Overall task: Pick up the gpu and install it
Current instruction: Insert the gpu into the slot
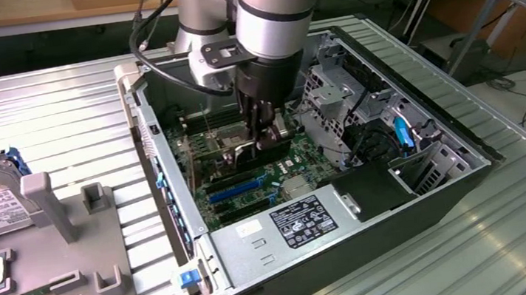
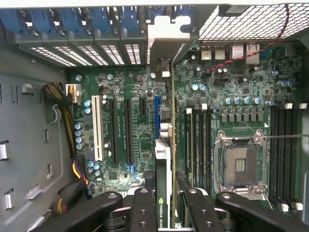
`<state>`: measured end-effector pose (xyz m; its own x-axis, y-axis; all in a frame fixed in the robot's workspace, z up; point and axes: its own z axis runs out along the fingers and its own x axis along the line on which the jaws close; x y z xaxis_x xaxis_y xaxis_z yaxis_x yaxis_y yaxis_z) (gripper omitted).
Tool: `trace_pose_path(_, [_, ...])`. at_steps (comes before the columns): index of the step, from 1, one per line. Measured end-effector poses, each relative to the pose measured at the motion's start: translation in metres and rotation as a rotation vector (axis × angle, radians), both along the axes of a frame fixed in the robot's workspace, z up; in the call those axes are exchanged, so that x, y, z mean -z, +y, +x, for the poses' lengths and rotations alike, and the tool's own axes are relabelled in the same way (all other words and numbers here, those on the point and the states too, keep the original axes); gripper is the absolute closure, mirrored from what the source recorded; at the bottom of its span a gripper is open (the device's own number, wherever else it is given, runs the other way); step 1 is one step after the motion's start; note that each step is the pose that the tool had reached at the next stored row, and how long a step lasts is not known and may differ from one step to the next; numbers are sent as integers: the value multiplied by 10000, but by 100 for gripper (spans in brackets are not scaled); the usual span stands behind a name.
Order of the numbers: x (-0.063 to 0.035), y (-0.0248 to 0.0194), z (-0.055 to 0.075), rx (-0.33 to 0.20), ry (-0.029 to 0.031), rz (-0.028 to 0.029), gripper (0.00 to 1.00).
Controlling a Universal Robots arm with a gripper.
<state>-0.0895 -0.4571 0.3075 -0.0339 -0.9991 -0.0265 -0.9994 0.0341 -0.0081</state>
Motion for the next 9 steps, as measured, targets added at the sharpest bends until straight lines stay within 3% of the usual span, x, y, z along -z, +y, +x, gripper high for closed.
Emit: trace_pose_path(9, [87,-2,-54,-1,-31,0,73])
